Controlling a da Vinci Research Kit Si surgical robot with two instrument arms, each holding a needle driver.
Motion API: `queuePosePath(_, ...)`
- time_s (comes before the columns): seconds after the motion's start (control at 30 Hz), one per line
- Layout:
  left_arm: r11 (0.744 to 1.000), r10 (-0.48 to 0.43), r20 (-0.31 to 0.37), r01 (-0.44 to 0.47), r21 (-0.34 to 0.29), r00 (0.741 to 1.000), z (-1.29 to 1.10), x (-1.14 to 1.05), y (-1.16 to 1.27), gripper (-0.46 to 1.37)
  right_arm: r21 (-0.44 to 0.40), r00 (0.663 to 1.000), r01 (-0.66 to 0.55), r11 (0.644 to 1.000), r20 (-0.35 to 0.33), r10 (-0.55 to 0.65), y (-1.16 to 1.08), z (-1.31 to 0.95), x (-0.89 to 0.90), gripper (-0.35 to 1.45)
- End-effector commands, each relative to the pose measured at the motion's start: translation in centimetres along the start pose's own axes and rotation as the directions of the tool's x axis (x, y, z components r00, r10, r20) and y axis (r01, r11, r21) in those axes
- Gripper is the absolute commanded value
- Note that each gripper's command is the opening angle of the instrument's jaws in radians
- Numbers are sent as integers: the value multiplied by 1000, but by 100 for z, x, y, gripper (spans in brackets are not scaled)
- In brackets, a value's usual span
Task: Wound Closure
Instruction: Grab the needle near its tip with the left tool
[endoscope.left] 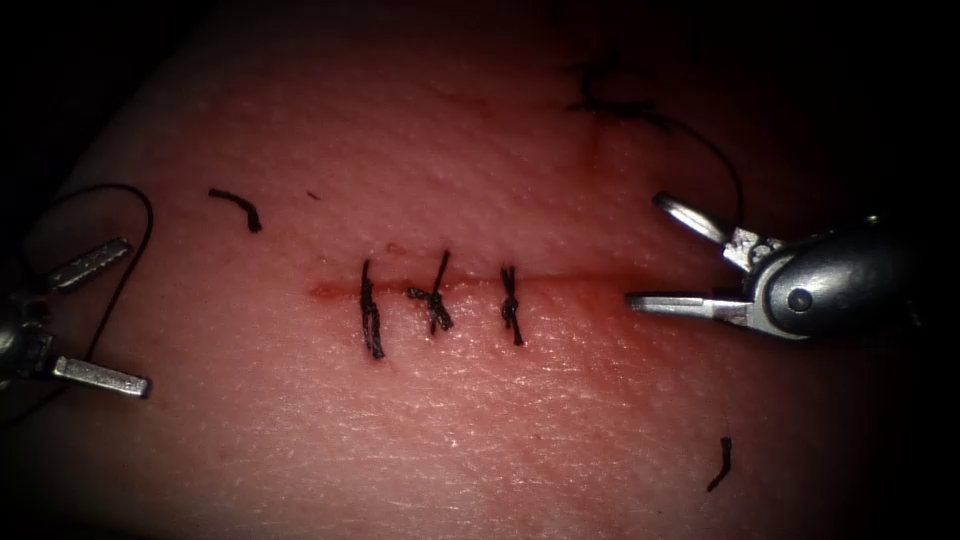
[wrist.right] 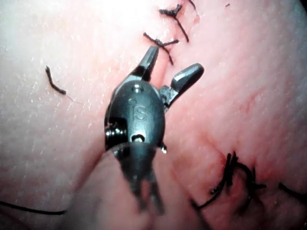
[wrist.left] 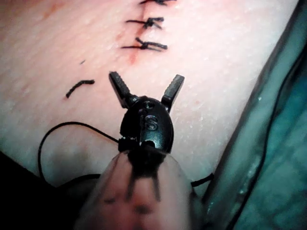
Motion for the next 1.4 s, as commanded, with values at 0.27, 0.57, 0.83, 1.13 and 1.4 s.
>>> queuePosePath(0.27, 990, -42, 71, 31, 140, 997, -22, -10, 0, 83, 17, 1000, -6, 1000, 5, 6, -1, 1, 0, 143)
queuePosePath(0.57, 960, -74, 243, 4, 279, 967, -41, -35, -2, 82, 23, 1000, -15, 1000, 11, 14, -4, 2, 0, 142)
queuePosePath(0.83, 955, -147, 279, 63, 291, 949, -45, -71, -10, 61, 28, 1000, -19, 999, 17, 19, -5, 3, -1, 141)
queuePosePath(1.13, 957, -176, 263, 102, 272, 948, -31, -110, -28, 37, 31, 1000, -23, 999, 19, 22, -6, 4, -3, 141)
queuePosePath(1.4, 966, -216, 254, 168, 198, 943, -18, -146, -29, 50, 31, 1000, -23, 999, 19, 22, -6, 4, -3, 141)
